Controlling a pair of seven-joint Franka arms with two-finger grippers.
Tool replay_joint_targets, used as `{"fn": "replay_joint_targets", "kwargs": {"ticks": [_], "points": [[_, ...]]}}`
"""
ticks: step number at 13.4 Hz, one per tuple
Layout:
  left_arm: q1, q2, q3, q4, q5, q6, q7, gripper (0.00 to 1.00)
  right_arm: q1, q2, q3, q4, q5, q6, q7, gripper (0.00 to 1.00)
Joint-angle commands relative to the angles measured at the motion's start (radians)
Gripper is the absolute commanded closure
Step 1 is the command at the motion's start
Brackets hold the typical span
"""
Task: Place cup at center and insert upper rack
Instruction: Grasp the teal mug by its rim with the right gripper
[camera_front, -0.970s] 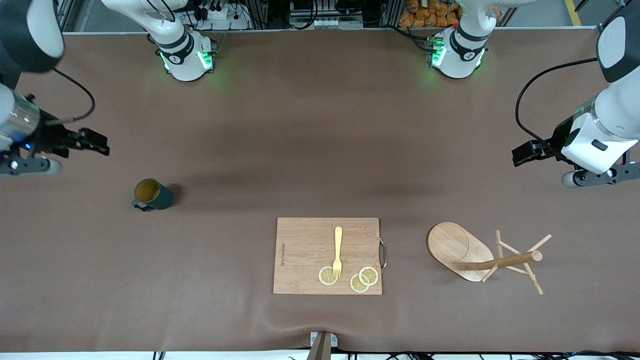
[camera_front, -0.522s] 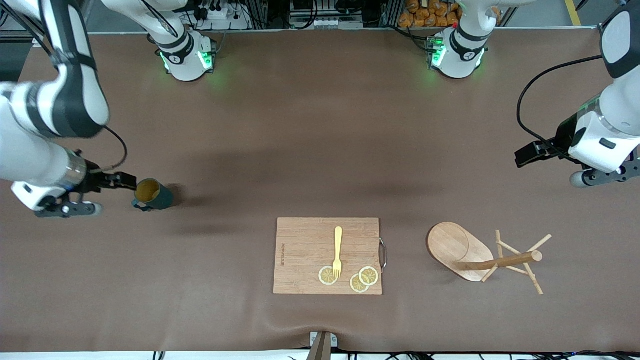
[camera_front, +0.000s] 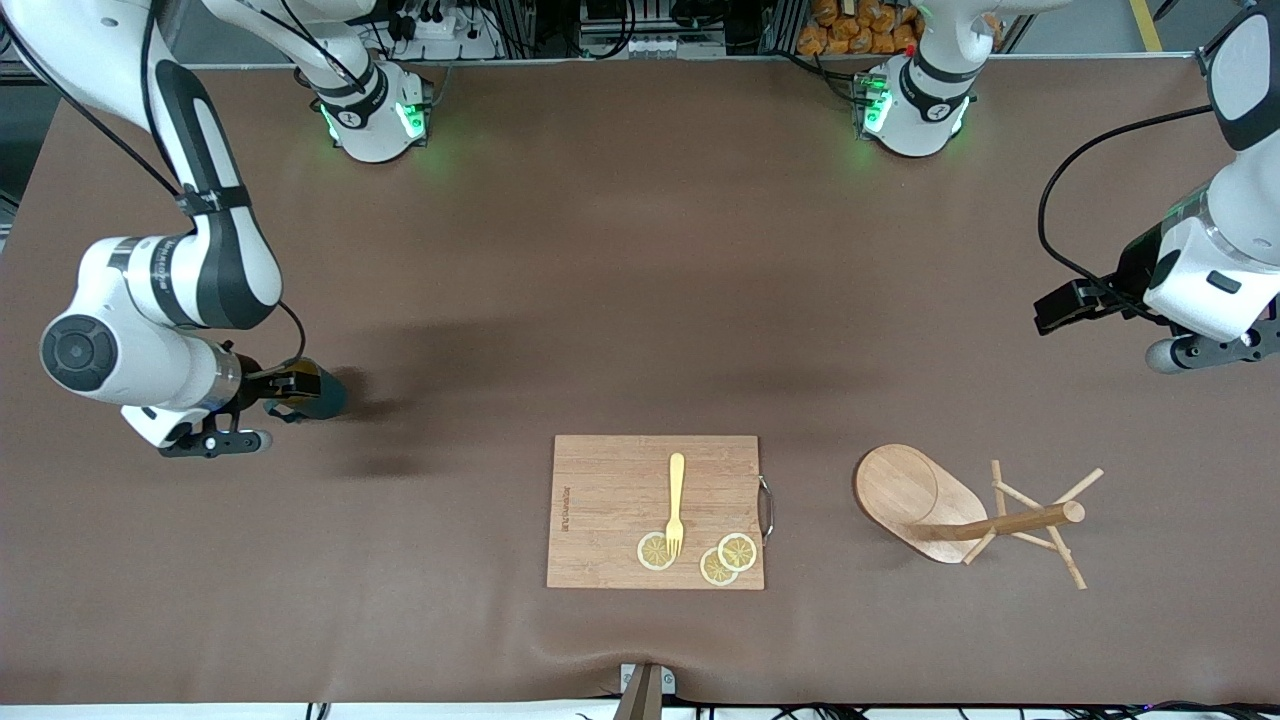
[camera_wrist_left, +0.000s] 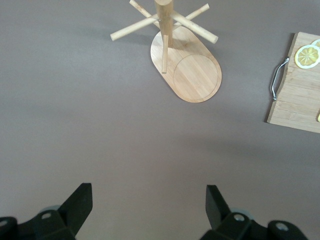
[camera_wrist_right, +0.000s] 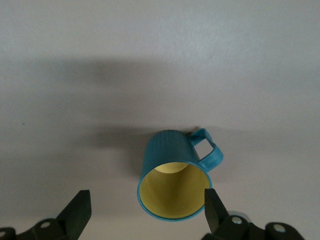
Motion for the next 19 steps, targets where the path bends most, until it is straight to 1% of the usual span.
{"fn": "replay_joint_targets", "kwargs": {"ticks": [1,4,7,9,11,12,13,17,19], "points": [[-0.005,-0.005,-0.003,0.008,0.01,-0.015,0.013,0.0,0.011,0.027,-0.006,-0.018,0.001,0.011,0.005,0.0],[-0.01,-0.002,-0.003,0.008,0.011,-0.013,0.027,0.0,0.011,0.047,-0.006,-0.041,0.058,0.009,-0.005,0.0],[-0.015,-0.005,-0.009,0.009,0.01,-0.013,0.03,0.0,0.011,0.061,-0.006,-0.049,0.063,0.009,-0.003,0.0],[-0.015,-0.005,-0.032,0.009,0.016,-0.013,0.038,0.0,0.011,0.078,-0.006,-0.051,0.063,0.009,-0.003,0.0],[-0.011,-0.003,-0.033,0.009,0.02,-0.013,0.046,0.0,0.011,0.082,-0.006,-0.051,0.063,0.009,-0.003,0.0],[-0.001,-0.003,-0.033,0.009,0.014,-0.013,0.05,0.0,0.013,0.087,-0.006,-0.051,0.063,0.009,-0.003,0.04],[0.005,-0.006,-0.029,0.009,0.011,-0.013,0.081,0.0,0.014,0.09,-0.006,-0.051,0.061,0.009,-0.005,0.14],[0.005,-0.012,-0.025,0.009,0.008,-0.013,0.089,0.0,0.025,0.09,-0.006,-0.048,0.061,0.008,-0.008,0.65],[0.004,-0.011,-0.025,0.009,0.014,-0.013,0.096,0.0,0.026,0.09,-0.006,-0.046,0.061,0.008,-0.006,0.83]]}}
